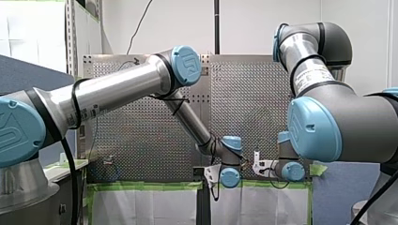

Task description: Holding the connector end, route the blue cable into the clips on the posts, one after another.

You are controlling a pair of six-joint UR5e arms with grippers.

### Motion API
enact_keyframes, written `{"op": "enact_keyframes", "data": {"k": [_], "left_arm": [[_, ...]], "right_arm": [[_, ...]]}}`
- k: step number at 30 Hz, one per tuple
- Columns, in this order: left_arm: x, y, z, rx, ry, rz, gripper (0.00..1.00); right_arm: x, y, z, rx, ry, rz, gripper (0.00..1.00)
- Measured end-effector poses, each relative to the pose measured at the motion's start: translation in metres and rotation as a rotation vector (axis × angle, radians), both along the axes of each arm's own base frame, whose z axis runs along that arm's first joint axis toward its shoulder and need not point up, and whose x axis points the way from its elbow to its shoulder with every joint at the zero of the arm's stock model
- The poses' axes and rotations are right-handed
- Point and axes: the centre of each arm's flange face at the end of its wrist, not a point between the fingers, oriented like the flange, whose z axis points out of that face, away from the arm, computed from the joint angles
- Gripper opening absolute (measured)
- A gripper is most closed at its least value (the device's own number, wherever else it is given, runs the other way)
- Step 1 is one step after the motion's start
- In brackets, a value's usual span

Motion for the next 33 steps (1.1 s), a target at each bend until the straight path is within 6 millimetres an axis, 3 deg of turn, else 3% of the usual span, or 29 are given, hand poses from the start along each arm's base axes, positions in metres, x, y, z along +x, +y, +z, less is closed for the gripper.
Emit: {"op": "enact_keyframes", "data": {"k": [4, 13, 27, 33], "left_arm": [[0.004, -0.007, 0.003, 0.021, -0.006, 0.016, 0.0], [0.006, -0.016, -0.019, 0.078, 0.027, -0.005, 0.0], [0.029, -0.033, -0.003, 0.043, -0.001, -0.01, 0.0], [0.038, -0.028, -0.003, 0.057, 0.005, -0.011, 0.0]], "right_arm": [[0.0, -0.009, 0.001, 0.007, 0.003, -0.002, 0.0], [-0.006, -0.026, 0.006, 0.007, -0.024, -0.016, 0.0], [-0.015, -0.044, 0.009, -0.005, -0.05, -0.022, 0.0], [-0.019, -0.049, -0.005, 0.013, -0.056, -0.02, 0.0]]}}
